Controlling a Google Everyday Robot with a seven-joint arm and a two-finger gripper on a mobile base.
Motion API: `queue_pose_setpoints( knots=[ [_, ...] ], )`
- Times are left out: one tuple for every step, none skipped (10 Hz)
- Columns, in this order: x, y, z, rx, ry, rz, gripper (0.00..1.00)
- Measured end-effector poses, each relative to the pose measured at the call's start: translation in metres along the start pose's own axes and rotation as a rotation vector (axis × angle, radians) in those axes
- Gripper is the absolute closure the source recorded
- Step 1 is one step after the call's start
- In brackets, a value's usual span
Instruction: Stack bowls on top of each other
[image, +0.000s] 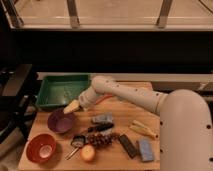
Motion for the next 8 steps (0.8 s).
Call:
queue_pose_setpoints(
  knots=[
    [0.0,-0.001,0.006,0.006,0.016,0.005,0.2],
    [0.001,-0.003,0.011,0.015,0.032,0.011,0.2],
    [0.002,-0.002,0.016,0.019,0.046,0.012,0.2],
    [0.004,-0.001,0.024,0.023,0.066,0.016,0.23],
    [0.007,-0.005,0.028,0.026,0.079,0.027,0.3],
    [0.009,-0.007,0.032,0.028,0.09,0.034,0.39],
    [0.011,-0.007,0.037,0.03,0.099,0.039,0.49],
    [0.012,-0.008,0.038,0.036,0.104,0.046,0.62]
  ],
)
